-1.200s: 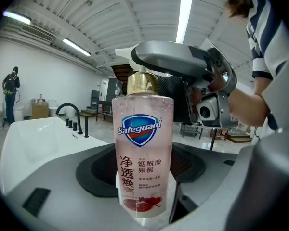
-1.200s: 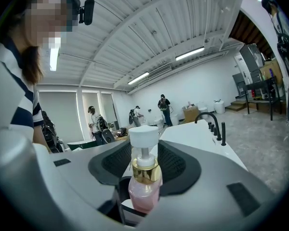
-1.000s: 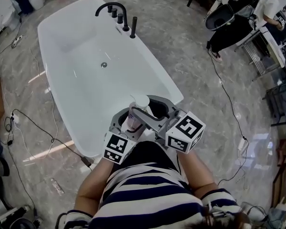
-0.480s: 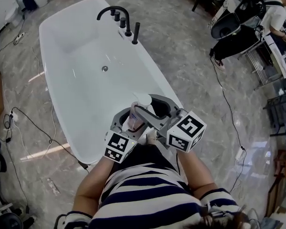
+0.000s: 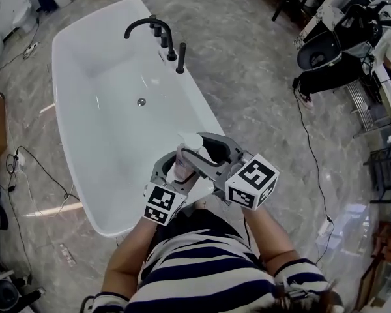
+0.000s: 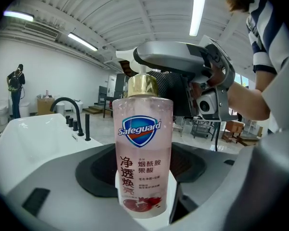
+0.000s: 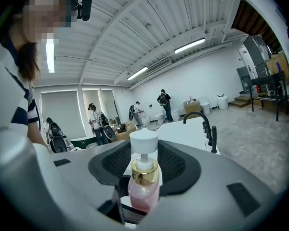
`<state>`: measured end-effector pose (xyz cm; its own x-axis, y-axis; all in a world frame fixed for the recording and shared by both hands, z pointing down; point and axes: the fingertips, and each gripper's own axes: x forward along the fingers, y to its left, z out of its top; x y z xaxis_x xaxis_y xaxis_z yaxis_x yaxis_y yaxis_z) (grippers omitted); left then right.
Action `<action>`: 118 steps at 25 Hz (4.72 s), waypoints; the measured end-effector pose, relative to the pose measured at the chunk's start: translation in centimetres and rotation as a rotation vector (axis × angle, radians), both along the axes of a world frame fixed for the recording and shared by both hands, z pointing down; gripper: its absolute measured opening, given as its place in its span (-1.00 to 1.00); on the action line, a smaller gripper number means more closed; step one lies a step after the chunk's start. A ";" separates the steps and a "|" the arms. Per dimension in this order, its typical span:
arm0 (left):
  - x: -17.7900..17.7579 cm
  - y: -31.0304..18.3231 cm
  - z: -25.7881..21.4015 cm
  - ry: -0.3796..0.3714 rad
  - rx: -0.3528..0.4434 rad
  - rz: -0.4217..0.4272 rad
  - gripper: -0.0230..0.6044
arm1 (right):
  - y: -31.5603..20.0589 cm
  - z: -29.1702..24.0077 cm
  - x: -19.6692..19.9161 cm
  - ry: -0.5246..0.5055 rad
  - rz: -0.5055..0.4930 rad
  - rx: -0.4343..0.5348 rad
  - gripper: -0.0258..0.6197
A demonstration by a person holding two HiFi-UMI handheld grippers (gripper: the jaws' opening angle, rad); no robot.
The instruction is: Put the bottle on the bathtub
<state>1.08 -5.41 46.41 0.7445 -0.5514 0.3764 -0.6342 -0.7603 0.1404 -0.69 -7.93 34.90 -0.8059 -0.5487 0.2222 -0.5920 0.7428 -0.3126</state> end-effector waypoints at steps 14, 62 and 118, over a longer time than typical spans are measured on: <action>5.2 -8.3 4.2 -0.066 -0.071 -0.027 0.06 | -8.2 3.3 5.5 0.039 -0.044 -0.024 -0.36; 8.9 -29.2 12.6 -0.321 0.059 -0.100 0.06 | -24.7 10.7 9.3 0.153 -0.044 0.049 -0.36; 7.7 -30.7 12.2 -0.139 -0.007 -0.144 0.07 | -27.4 12.0 8.4 0.149 0.072 0.007 -0.32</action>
<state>8.83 -36.12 58.64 0.5984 -0.6458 0.4742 -0.7503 -0.6593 0.0489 7.71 -35.35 46.93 -0.7227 -0.6060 0.3324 -0.6835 0.6982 -0.2129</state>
